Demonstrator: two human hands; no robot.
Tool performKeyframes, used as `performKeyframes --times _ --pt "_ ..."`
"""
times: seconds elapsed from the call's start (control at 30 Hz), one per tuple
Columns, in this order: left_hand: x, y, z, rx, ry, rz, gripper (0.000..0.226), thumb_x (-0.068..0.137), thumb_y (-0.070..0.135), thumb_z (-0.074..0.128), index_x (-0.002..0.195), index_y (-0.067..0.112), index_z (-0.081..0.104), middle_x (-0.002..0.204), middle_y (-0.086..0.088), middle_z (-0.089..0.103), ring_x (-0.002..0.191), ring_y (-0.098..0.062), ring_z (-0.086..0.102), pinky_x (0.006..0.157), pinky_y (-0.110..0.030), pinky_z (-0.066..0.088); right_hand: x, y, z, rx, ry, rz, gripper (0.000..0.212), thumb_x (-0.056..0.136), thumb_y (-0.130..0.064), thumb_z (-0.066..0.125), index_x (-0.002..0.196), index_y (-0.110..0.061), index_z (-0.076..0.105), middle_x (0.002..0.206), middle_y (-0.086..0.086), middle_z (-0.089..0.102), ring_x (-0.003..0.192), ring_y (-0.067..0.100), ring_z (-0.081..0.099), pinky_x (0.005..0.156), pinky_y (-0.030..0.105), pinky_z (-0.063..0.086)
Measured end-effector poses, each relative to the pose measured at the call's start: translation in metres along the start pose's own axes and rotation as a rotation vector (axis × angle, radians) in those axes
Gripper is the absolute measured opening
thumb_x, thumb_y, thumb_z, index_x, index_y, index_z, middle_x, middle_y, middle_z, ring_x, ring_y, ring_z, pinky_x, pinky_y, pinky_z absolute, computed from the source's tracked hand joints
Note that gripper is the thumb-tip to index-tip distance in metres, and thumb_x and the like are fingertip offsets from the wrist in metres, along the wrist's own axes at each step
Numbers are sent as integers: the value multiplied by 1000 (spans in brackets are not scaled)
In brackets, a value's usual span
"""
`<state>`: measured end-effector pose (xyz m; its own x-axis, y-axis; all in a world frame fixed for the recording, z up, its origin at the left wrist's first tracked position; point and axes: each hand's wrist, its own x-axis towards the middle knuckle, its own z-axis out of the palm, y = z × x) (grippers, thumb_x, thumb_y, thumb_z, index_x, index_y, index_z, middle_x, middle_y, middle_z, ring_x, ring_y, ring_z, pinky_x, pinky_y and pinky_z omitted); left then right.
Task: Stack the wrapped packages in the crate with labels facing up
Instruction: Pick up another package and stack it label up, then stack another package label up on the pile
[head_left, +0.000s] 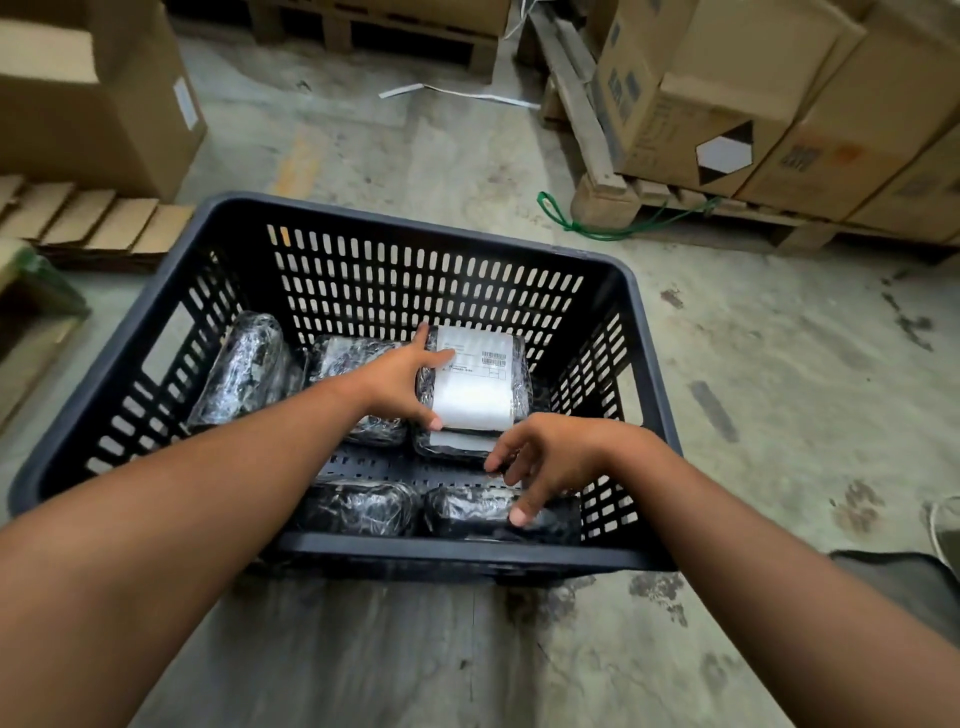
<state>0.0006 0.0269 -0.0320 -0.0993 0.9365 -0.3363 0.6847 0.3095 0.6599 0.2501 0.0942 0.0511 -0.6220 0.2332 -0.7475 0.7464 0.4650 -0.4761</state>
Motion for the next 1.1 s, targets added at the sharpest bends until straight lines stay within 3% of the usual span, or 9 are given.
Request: performKeyframes --times 0.13,0.3,0.47,0.57,0.63,0.77,0.9,1.03,1.1 --pt "-1 0 0 1 -10 -1 118 61 30 95 158 35 26 166 4 -19 153 -32 11 120 -40 15 -5 7 -12 144 123 -108 49 77 -19 91 118 -41 74 109 -6 76 102 9 74 99 44 58" --pt "0 3 -3 -2 -40 -16 119 62 24 95 158 32 25 166 0 -21 153 -32 8 120 -38 12 -2 13 -6 142 195 -218 61 69 -12 96 119 -38 75 119 -21 74 110 -10 64 104 22 47" --pt "-5 7 -5 -51 -59 -4 109 64 18 94 154 35 35 167 -3 -16 153 -33 7 124 -45 12 4 13 -5 181 276 -236 54 78 -5 88 120 -36 75 118 -22 74 116 -4 65 114 29 43" --pt "-18 13 -18 -211 -62 42 87 71 4 87 141 43 53 168 -5 1 153 -28 11 123 -53 17 2 13 -11 211 280 -237 53 82 -3 83 124 -34 74 123 -16 75 118 2 66 114 32 43" --pt "-28 22 -30 -357 -53 64 70 76 2 83 125 49 66 165 -2 23 150 -24 25 121 -52 24 -4 11 -21 247 276 -255 52 84 -2 81 124 -34 74 120 -16 76 112 2 68 107 28 49" --pt "-48 48 -54 -660 -33 92 49 74 20 82 116 44 74 135 10 66 128 -20 59 97 -38 56 -29 3 -57 384 308 -349 40 88 -4 79 119 -30 78 112 -5 80 100 10 75 83 22 58" --pt "-65 69 -71 -836 -159 223 53 76 13 82 124 34 72 129 -1 71 121 -22 65 100 -42 53 -59 -2 -98 593 350 -424 32 90 -3 75 115 -23 81 108 13 80 98 24 77 79 30 62" --pt "-74 92 -76 -469 -48 394 64 76 9 86 126 44 68 143 -1 58 138 -10 46 118 -30 30 -74 -13 -116 737 404 -509 31 86 1 75 104 -22 84 104 15 80 92 24 78 75 29 63" --pt "-75 99 -75 -351 12 418 69 81 2 81 126 52 65 139 2 54 133 -4 45 118 -21 27 -74 -20 -118 748 477 -520 31 88 5 72 101 -20 84 103 14 80 90 22 77 76 30 64"
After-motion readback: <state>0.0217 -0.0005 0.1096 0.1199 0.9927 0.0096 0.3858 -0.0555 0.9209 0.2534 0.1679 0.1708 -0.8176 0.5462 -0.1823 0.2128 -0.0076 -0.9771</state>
